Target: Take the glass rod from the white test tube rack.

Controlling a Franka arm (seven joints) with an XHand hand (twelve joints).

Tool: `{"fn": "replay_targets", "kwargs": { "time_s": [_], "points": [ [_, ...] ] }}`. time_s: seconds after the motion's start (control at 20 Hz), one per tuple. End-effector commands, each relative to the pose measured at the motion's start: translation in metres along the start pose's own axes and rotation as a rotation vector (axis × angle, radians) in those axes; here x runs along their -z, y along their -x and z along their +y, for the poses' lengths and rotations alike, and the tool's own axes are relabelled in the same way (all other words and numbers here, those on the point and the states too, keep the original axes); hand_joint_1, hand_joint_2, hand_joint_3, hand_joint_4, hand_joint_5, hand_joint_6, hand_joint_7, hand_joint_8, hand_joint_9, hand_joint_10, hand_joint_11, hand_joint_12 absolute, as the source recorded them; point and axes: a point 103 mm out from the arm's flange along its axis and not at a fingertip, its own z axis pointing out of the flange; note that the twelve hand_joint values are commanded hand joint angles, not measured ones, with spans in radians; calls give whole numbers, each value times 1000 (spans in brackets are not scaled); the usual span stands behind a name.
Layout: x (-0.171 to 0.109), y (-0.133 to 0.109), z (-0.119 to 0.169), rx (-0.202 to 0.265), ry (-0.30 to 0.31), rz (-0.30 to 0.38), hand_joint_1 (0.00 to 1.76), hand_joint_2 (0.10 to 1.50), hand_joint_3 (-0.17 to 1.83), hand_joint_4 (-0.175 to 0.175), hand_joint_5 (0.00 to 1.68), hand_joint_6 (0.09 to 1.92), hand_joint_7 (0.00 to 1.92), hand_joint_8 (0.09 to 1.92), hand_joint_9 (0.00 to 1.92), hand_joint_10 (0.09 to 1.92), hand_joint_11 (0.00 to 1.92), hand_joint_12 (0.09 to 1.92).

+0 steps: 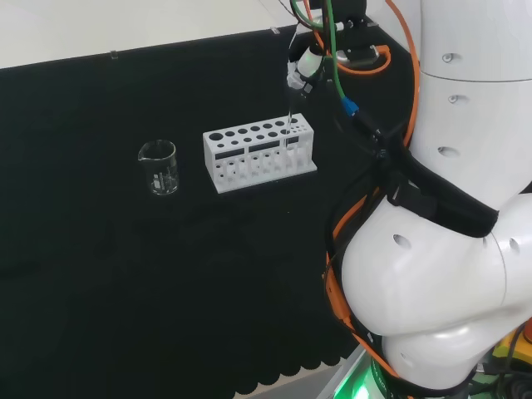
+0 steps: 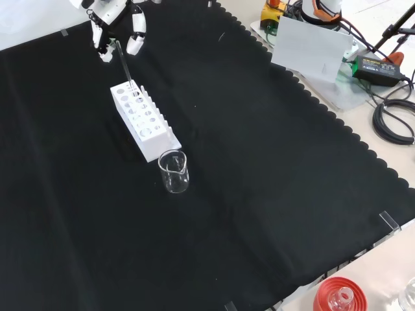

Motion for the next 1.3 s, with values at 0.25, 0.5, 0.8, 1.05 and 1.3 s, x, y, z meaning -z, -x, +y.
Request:
{"fn": "replay_targets", "kwargs": {
  "time_s": [0.25, 0.5, 0.8, 1.05, 1.3],
  "points": [
    [-2, 10, 12, -5, 65, 54, 930, 761, 656, -78, 755, 916, 691, 776, 1028, 640, 1018, 1162],
    [1, 9, 18, -5, 50, 49, 944, 757, 675, -83, 767, 917, 711, 764, 1068, 606, 1051, 1146],
    [2, 3, 20, 6, 35, 56, 951, 751, 685, -88, 772, 922, 725, 766, 1078, 598, 1069, 1145],
    [3, -1, 18, 7, -1, 70, 958, 706, 710, -72, 734, 931, 679, 769, 1019, 616, 1037, 1160],
    [0, -3, 13, 14, -32, 72, 964, 687, 721, -64, 703, 932, 655, 773, 992, 629, 1024, 1167]
  ]
}}
